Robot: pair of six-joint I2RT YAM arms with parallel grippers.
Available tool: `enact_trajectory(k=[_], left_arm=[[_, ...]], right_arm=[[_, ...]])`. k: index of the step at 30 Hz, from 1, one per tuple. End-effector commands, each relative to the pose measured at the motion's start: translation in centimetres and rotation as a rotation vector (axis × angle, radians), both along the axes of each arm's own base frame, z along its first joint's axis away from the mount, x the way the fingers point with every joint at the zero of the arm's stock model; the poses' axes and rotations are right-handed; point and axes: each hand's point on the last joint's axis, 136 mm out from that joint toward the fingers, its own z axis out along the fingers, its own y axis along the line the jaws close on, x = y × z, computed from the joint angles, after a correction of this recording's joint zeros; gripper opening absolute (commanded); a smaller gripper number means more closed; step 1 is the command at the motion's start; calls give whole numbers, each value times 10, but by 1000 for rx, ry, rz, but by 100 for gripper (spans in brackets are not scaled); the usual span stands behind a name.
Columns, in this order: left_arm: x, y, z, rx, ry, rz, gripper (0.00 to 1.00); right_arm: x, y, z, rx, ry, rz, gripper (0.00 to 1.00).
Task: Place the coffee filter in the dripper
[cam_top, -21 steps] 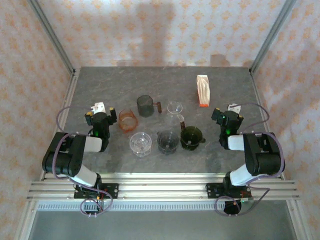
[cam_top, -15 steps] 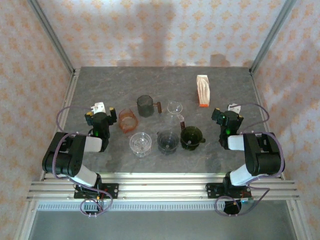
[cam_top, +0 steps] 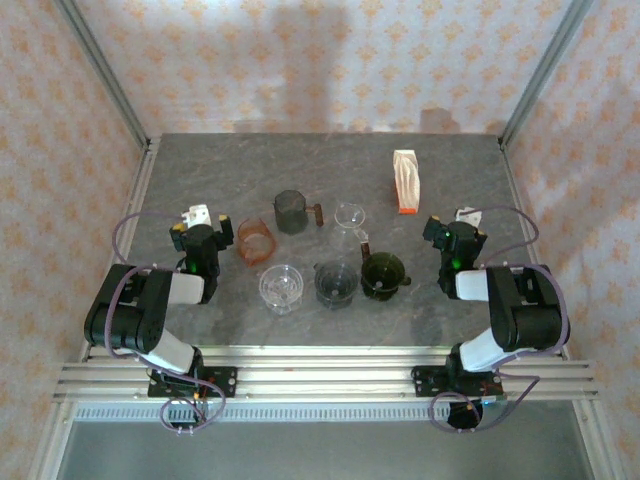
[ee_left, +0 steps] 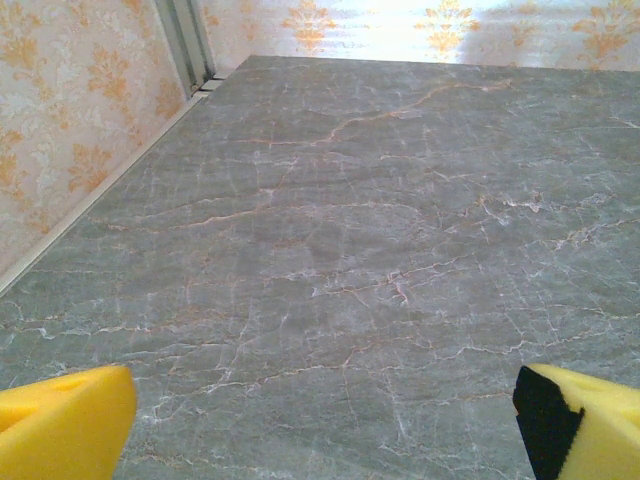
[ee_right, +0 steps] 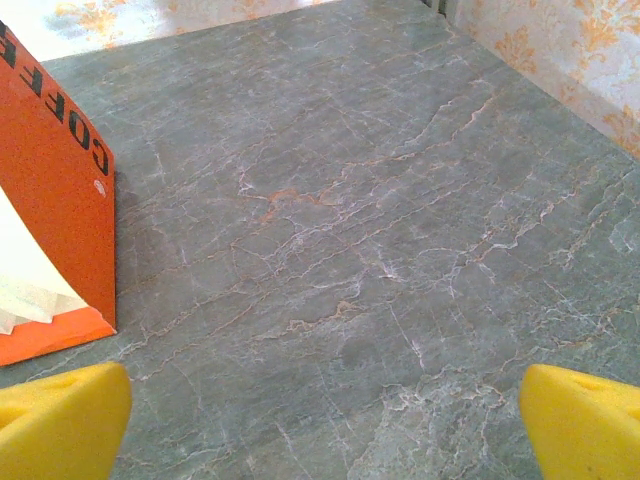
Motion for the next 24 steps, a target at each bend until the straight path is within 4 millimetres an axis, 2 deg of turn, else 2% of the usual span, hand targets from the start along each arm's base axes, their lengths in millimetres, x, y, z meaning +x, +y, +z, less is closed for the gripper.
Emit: enact_trajectory(k=[1, 20, 23, 24], left_arm=[[3, -2, 6, 13, -20, -12, 100], [3, -2, 6, 11, -19, -11, 100], [0, 0, 15, 11, -27, 12, 100], [-1, 1, 20, 9, -19, 17, 100]], right_arm=[[5, -3, 10, -25, -32, -20, 99], [6, -4, 9, -20, -28, -20, 99], [4, -3, 20, -14, -10, -13, 99], [6, -6, 29, -13, -7, -33, 99]])
